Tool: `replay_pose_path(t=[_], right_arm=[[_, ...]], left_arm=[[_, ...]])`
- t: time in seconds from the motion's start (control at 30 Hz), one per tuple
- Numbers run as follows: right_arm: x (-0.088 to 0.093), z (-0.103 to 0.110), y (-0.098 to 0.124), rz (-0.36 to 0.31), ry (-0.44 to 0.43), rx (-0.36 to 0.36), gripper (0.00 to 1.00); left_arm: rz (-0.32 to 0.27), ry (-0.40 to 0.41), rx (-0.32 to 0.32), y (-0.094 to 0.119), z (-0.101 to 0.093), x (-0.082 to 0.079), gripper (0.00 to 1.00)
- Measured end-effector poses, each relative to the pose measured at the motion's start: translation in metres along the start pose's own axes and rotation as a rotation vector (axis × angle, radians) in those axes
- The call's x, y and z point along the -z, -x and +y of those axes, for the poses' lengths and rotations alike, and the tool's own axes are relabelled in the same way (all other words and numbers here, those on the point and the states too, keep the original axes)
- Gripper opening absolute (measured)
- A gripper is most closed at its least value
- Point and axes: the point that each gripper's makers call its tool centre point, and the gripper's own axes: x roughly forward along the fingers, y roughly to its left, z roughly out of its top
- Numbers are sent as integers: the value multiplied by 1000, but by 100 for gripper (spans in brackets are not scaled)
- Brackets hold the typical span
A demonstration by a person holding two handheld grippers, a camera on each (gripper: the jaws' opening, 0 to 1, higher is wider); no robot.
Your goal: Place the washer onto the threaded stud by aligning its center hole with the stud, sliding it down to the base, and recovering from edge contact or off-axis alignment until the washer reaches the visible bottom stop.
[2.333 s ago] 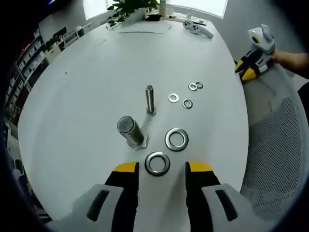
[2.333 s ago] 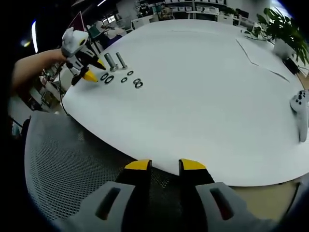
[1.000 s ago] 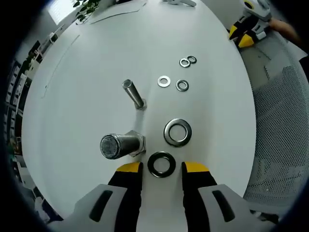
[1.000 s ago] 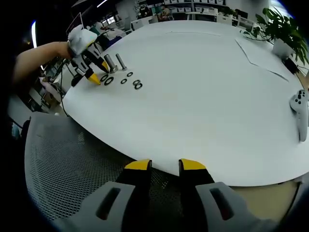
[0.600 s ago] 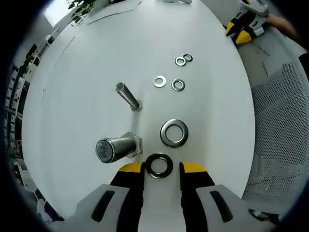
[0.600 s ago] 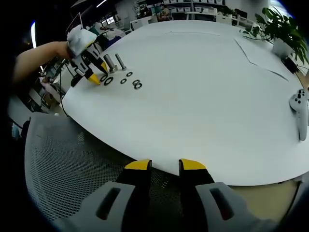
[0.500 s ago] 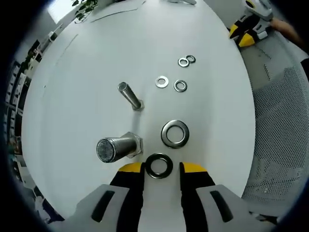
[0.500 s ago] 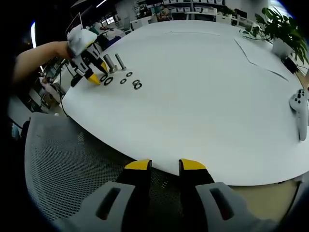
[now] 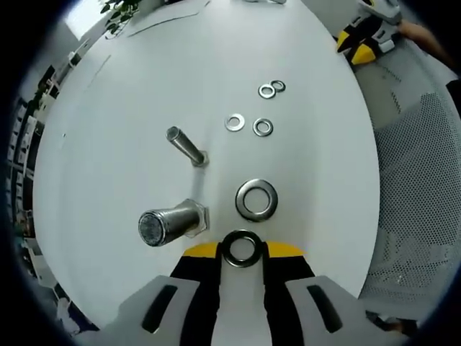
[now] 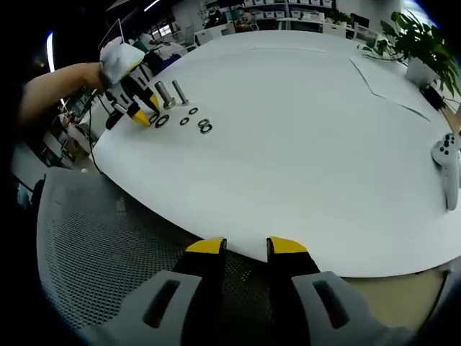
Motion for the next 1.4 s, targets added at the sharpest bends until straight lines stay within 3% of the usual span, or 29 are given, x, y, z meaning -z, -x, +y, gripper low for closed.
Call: replay_pose_path(t=[0.13,0.23,0.27,0.3,0.33,0.4,0.43,0.5,0.67,1.03,1.2,1.4], right_arm=[[0,0,0,-3,-1,0,25],[0,0,0,-2,-1,0,25],[0,0,0,-1,0,-1,25],[0,0,0,0,1,-1,25],[0,0,0,0,2,-2,25],[0,0,0,0,0,-1,25],[0,0,0,-1,-1,-1,25],[0,0,0,-3,-2,-1,25],[-1,1,0,1,4,-6,25],[-1,2,-1,4,16,-13,24],[-1,3,-1,7,25,-17,24],[-1,3,-1,5,25,-18,24]], left_arm=[[-26,-11,-14,1,-1,0,19],[-56,26,-32,1,2,-3,19],[-73,40,-33,2,2,-6,11],[-50,30,-22,5,0,-5,0],[-7,66,-71,1,7,2,0],[-31,14,-26,-5,0,-3,0],[-39,5,-33,-4,2,-5,0],[-52,97,-20,-3,1,-8,0],[-109,75,-48,13,3,-12,0],[-163,171,-108,51,6,26,0],[-143,195,-145,66,1,57,0],[-174,293,-183,77,-3,87,12]])
